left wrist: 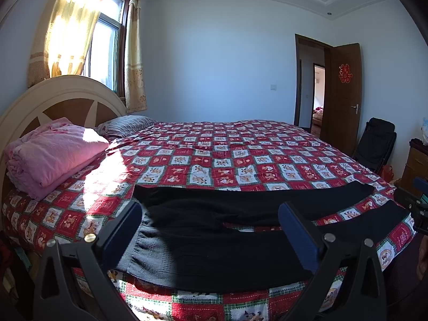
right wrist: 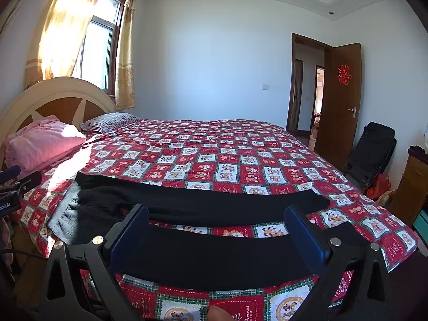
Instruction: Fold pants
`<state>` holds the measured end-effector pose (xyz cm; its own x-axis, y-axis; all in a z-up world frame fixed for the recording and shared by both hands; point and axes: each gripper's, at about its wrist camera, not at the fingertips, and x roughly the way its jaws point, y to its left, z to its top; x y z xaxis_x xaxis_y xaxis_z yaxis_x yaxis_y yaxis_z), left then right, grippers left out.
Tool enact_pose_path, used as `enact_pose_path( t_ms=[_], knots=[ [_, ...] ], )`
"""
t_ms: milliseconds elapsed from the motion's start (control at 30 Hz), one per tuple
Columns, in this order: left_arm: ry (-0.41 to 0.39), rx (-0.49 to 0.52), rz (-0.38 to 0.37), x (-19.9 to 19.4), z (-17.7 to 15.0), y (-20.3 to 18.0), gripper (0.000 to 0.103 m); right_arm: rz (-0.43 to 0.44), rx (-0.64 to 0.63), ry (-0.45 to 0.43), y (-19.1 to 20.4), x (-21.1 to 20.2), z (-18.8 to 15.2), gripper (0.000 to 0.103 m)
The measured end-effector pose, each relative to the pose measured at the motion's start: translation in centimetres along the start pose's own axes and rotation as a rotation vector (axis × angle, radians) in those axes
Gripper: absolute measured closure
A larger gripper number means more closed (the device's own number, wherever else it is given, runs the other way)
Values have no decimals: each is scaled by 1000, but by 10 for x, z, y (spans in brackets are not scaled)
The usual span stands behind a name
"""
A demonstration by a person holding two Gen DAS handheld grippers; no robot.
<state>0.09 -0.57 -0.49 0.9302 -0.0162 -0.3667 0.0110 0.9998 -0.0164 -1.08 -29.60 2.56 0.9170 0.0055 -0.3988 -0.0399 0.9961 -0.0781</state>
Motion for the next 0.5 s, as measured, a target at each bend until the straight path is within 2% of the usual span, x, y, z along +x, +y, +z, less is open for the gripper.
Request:
enact_pose_path(
  t_ms=[500],
  knots=[
    [6, -4, 1, -1, -5, 0, 0, -2, -1, 8, 0, 2, -2, 1]
  ],
)
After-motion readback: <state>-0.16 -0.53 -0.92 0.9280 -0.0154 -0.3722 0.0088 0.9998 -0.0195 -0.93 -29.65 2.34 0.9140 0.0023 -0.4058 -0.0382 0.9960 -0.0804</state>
